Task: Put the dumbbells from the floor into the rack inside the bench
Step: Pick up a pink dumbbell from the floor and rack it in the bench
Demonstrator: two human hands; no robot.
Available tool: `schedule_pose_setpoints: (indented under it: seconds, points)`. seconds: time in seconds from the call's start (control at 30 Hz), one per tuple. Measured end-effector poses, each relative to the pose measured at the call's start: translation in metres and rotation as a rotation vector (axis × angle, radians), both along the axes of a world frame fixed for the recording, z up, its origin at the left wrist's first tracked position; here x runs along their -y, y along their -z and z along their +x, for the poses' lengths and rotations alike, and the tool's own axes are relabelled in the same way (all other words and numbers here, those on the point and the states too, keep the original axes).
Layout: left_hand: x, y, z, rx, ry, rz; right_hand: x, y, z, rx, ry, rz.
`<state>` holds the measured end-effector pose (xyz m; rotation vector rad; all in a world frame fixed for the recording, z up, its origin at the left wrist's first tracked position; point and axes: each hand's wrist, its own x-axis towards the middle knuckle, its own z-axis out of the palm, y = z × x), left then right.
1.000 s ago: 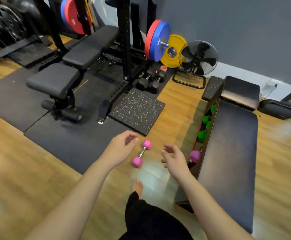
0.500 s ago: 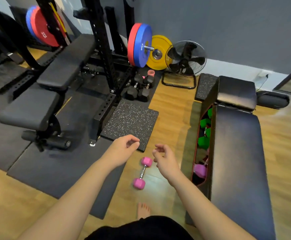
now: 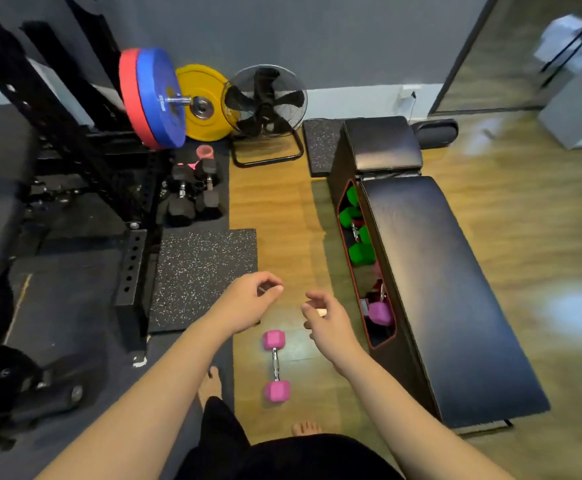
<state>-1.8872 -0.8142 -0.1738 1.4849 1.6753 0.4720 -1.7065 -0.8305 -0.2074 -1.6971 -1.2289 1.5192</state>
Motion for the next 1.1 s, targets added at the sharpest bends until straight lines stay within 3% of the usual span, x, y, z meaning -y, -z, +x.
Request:
schedule_pose_setpoints:
  seconds: [0.37,0.7,1.1]
  points:
    - [-0.087,0.015,-0.079,-0.011,0.404,-0.083,0.004,-0.004,-0.092,0.047,0.443,-0.082]
    - [-0.093,0.024,-0.043,0.06,0.71,-0.199,0.055,-0.003,-0.096,0.01,0.855,-0.153]
    - [-0.064,0.047,-0.025,-0.014,0.82,-0.321,0.082,0.023,-0.095,-0.073,0.985,-0.263]
